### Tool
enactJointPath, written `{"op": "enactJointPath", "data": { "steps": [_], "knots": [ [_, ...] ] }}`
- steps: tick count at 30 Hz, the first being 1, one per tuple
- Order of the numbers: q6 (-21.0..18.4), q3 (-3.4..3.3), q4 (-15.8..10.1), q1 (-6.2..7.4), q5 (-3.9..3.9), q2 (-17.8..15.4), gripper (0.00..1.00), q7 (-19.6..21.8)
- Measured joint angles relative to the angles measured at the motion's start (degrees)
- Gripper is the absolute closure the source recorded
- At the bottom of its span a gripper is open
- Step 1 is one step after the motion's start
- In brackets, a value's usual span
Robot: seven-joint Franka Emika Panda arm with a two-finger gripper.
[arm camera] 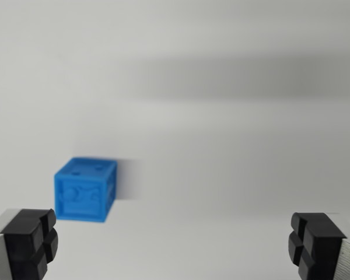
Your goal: Stack cube
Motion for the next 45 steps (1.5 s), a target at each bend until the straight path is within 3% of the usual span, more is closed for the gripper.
{"op": "enactJointPath", "data": {
  "steps": [15, 38, 41, 45],
  "knots": [
    [5.13, 2.27, -6.11, 2.77, 0.0, -0.94, 0.0, 5.72],
    [13.88, 6.71, -13.77, 8.07, -0.09, 0.16, 0.0, 16.9],
    [15.24, 7.04, -14.25, 8.6, -0.46, 0.96, 0.0, 17.93],
    [18.21, 6.88, -14.31, 8.53, -1.48, 4.05, 0.0, 18.69]
  ]
}}
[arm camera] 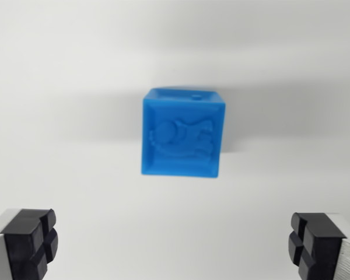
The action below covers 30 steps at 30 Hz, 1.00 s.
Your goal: Stack cube
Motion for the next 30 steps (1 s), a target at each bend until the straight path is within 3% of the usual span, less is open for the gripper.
{"op": "enactJointPath", "data": {
  "steps": [10, 18, 24, 30],
  "knots": [
    [6.17, -0.76, -0.03, 0.15, -2.91, 6.36, 0.0, 2.06],
    [10.94, -2.23, 0.57, 1.03, -5.57, 11.89, 0.0, 4.05],
    [13.61, -3.53, 1.25, 2.08, -6.8, 15.18, 0.0, 5.02],
    [15.81, -4.8, 1.95, 3.15, -7.54, 18.05, 0.0, 5.59]
  ]
}}
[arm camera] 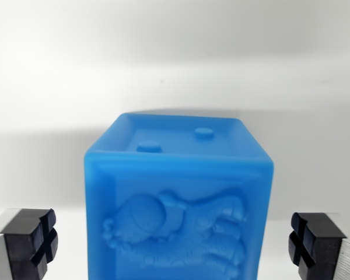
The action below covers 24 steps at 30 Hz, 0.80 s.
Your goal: Stack cube
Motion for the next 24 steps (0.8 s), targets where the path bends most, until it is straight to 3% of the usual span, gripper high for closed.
{"op": "enactJointPath", "data": {
  "steps": [8, 14, 15, 24],
  "knots": [
    [1.92, -1.23, 0.72, 1.23, -0.12, 2.54, 0.0, 0.2],
    [2.47, -1.66, 0.89, 1.66, -0.12, 3.23, 0.0, 0.2],
    [2.49, -1.67, 0.9, 1.67, -0.12, 3.25, 1.0, 0.2],
    [2.52, -1.71, 0.94, 1.7, -0.12, 3.28, 1.0, 0.2]
  ]
}}
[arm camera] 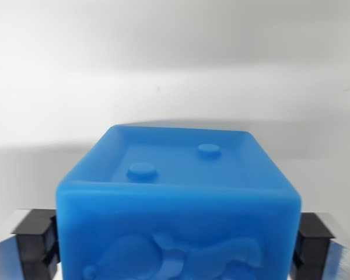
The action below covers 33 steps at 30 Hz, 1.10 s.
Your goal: Stack cube
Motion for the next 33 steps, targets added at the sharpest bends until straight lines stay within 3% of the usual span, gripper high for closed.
{"op": "enactJointPath", "data": {
  "steps": [33],
  "knots": [
    [-0.51, 0.2, -0.22, -0.19, 0.07, -0.89, 1.0, -0.06]
  ]
}}
